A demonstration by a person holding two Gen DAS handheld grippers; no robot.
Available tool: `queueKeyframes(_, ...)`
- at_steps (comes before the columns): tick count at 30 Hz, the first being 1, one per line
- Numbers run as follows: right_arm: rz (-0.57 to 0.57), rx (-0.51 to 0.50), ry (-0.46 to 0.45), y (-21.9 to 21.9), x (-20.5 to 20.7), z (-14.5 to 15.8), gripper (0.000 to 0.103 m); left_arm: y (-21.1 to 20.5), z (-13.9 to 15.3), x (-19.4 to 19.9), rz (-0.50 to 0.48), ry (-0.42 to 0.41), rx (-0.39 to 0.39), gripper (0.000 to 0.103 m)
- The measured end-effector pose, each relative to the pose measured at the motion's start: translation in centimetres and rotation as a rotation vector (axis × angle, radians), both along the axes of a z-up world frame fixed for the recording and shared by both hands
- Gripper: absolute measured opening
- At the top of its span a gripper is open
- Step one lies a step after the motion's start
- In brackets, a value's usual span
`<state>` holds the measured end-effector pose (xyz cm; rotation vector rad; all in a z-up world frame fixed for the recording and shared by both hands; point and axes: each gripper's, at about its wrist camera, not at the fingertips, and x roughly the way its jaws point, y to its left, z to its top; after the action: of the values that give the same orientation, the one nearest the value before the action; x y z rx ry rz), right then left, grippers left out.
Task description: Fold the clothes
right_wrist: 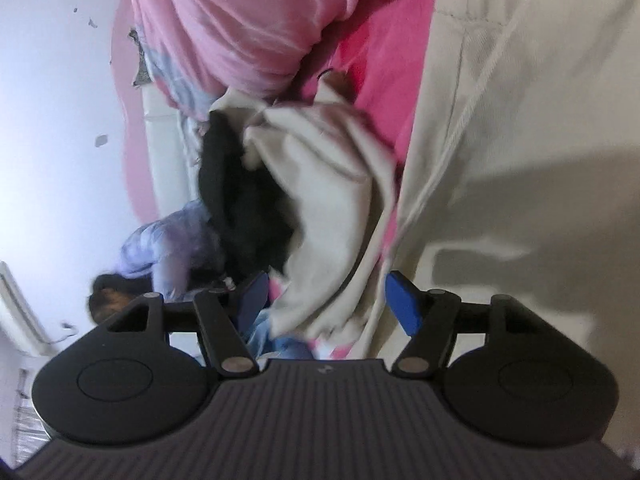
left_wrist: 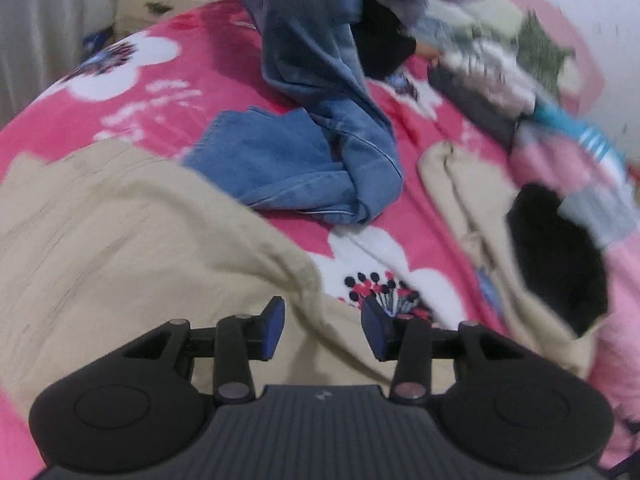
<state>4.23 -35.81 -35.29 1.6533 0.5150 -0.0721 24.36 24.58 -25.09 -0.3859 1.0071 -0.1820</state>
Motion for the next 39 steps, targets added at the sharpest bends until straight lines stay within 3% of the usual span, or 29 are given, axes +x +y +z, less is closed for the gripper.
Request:
queueKeyframes(4, 0.17, -0.033, 0.074, 2.7, -2.5, 1.5, 0.065, 5.8, 0.1, -3.9, 0.122, 0.025, 0.063, 0.045)
queueKeyframes(8, 0.206, -0.005, 0.161, 6.1, -6.8, 0.1, 0.065, 11.1, -2.8, -6.3, 0.292, 0.118, 0.089, 0.045)
queueKeyframes(10, 0.184, 0.017, 0.204, 7.4, -8.8, -1.4, 0.065, 12.1, -4.1, -6.5, 0.322, 0.122, 0.113, 0.045)
queueKeyframes(13, 0.125, 0.029, 0.228, 8.7, -10.0, -3.7, 0.065, 13.1, -5.9, -6.1, 0.36, 0.127, 0.077, 0.049)
queueKeyframes(16, 0.048, 0.044, 0.188, 9.6, -9.8, -5.2, 0.067, 13.6, -7.3, -5.4, 0.404, 0.124, 0.031, 0.049)
queueKeyframes(23, -0.022, -0.046, 0.146, 10.9, -9.4, -4.1, 0.062, 13.8, -8.0, -5.9, 0.404, 0.107, -0.026, 0.05)
queueKeyframes(27, -0.112, 0.008, 0.139, 10.3, -10.0, -5.3, 0.062, 13.4, -8.4, -5.1, 0.391, 0.111, -0.003, 0.051)
queueKeyframes(31, -0.166, -0.021, 0.1, 10.3, -8.7, -5.4, 0.062, 11.9, -8.2, -4.3, 0.399, 0.105, 0.091, 0.043)
queueKeyframes(33, -0.185, -0.043, 0.097, 10.4, -8.1, -5.5, 0.057, 11.1, -8.1, -4.4, 0.416, 0.09, 0.128, 0.04)
queueKeyframes(34, -0.188, -0.055, 0.107, 10.4, -7.7, -5.6, 0.046, 10.8, -8.0, -4.4, 0.427, 0.083, 0.142, 0.036)
queueKeyframes(35, -0.181, -0.07, 0.131, 10.4, -7.4, -5.6, 0.025, 10.2, -7.7, -4.4, 0.434, 0.073, 0.174, 0.034)
queueKeyframes(36, -0.171, -0.088, 0.162, 10.3, -7.1, -5.7, 0.014, 9.5, -7.3, -4.4, 0.44, 0.063, 0.211, 0.031)
queueKeyframes(39, -0.118, -0.183, 0.189, 9.9, -6.0, -4.1, 0.004, 7.6, -6.0, -4.5, 0.456, 0.031, 0.306, 0.022)
